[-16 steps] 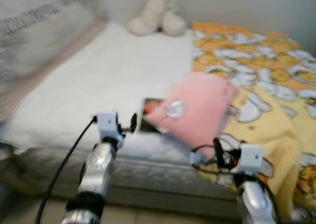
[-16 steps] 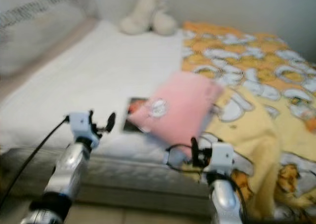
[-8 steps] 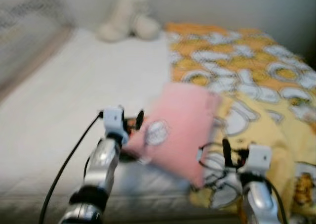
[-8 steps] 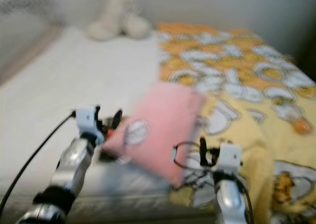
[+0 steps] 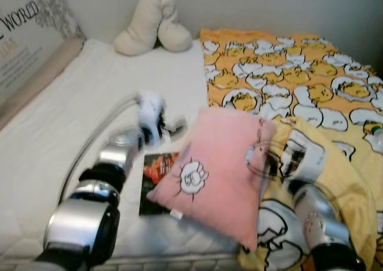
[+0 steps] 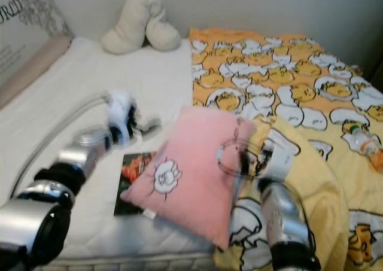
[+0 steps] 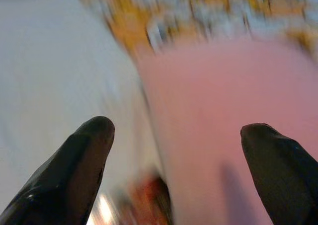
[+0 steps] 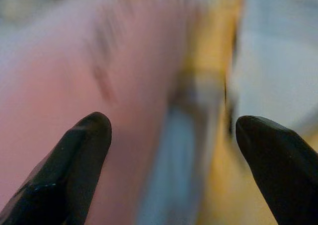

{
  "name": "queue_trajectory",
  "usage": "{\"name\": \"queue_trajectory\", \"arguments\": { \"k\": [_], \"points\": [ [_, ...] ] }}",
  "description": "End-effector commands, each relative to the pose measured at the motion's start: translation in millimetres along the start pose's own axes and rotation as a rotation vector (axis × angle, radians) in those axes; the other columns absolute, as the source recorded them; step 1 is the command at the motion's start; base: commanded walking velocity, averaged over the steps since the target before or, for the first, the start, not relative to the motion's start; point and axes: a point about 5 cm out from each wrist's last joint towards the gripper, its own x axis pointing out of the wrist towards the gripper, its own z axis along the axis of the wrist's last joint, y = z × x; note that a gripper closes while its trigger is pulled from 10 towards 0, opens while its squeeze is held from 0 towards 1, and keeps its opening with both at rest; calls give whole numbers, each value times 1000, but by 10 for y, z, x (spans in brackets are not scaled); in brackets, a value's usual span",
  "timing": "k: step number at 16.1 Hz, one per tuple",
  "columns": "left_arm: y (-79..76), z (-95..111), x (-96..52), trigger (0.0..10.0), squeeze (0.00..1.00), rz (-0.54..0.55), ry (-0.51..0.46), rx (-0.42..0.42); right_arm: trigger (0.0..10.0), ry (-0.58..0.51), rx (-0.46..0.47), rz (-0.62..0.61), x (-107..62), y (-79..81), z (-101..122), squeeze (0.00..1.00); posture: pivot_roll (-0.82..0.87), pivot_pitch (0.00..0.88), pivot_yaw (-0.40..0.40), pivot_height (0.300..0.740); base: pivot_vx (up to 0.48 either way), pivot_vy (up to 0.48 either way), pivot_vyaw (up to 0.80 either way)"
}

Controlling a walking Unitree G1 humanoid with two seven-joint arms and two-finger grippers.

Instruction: Clean up the room

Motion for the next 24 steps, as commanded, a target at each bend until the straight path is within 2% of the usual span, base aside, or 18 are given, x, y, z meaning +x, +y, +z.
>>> {"name": "queue_trajectory", "arguments": {
  "k": [1,3,5,7,9,10,13,14,15,18,19,20,21,22,24],
  "points": [
    [84,-3,-64,10000,0,-22,17,-40,10000,7,32,12,3,-13,67,0,-6,0,40,740,0,0,0],
    [118,-52,-120,10000,0,-93,15,-135,10000,-10,38,31,-75,9,96,0,3,0,8,740,0,0,0],
    [102,-223,-118,10000,0,-63,45,-181,10000,35,81,78,-102,93,-70,0,8,29,-6,740,0,0,0],
    [-66,-297,-31,10000,0,-121,52,-228,10000,74,121,144,-67,224,-195,0,1,79,-26,740,0,0,0],
    [-241,-278,68,10000,0,-173,31,-239,10000,96,104,185,-93,324,-224,0,-9,113,-32,740,0,0,0],
    [-337,-254,134,10000,0,-168,15,-230,10000,116,89,183,-88,333,-261,0,-20,131,-37,740,0,0,0],
    [-434,-150,230,10000,0,-94,-31,-174,10000,127,53,165,-33,296,-288,0,-46,159,-34,740,0,0,0],
    [-549,-216,270,10000,0,-128,13,-136,10000,153,34,155,-5,280,-328,0,-50,163,-33,740,0,0,0],
    [-601,-278,280,10000,0,-146,44,-124,10000,163,36,149,6,270,-339,0,-54,163,-33,740,0,0,0],
    [-686,-599,243,10000,0,-178,176,-64,10000,216,16,149,10,251,-401,0,-59,160,-27,740,0,0,0],
    [-765,-667,229,10000,0,-269,199,-79,9451,224,12,157,6,242,-416,0,-58,159,-27,740,0,0,0],
    [-802,-689,223,10000,0,-313,205,-87,7961,229,8,158,2,236,-432,0,-58,162,-25,740,0,0,0],
    [-805,-698,221,10000,0,-316,210,-84,3294,230,7,162,4,238,-439,0,-57,164,-26,740,0,0,0],
    [-730,-776,193,0,0,-237,244,-72,0,244,11,162,12,253,-493,0,-51,169,-26,740,0,0,0],
    [-648,-789,177,0,0,-150,225,-101,0,242,17,159,29,265,-508,0,-45,166,-23,740,0,0,0]
  ]
}}
